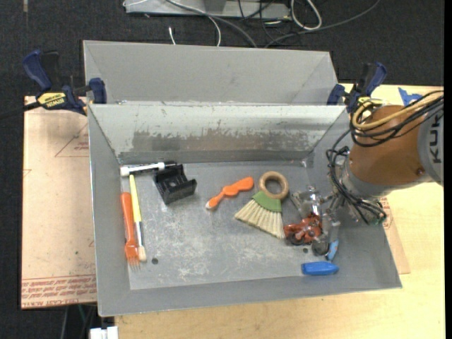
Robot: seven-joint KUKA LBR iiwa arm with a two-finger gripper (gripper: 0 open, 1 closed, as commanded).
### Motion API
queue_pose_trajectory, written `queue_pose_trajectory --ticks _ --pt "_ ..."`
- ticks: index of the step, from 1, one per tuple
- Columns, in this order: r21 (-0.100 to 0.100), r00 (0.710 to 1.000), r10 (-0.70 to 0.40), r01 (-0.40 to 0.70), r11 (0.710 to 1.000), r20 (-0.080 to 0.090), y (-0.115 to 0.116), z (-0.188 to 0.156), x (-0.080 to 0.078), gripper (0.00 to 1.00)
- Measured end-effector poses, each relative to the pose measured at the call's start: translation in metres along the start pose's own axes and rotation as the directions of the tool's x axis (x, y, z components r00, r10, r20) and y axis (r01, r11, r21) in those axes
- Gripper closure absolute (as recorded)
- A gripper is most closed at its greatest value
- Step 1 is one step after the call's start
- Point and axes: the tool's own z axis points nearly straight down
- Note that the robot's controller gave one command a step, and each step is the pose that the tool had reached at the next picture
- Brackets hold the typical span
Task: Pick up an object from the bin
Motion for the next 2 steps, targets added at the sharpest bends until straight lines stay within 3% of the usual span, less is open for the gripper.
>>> queue_pose_trajectory --ticks 2 --pt "-0.003 1.000 0.003 -0.003 1.000 -0.002 0.002 -0.040 -0.001 1.00"
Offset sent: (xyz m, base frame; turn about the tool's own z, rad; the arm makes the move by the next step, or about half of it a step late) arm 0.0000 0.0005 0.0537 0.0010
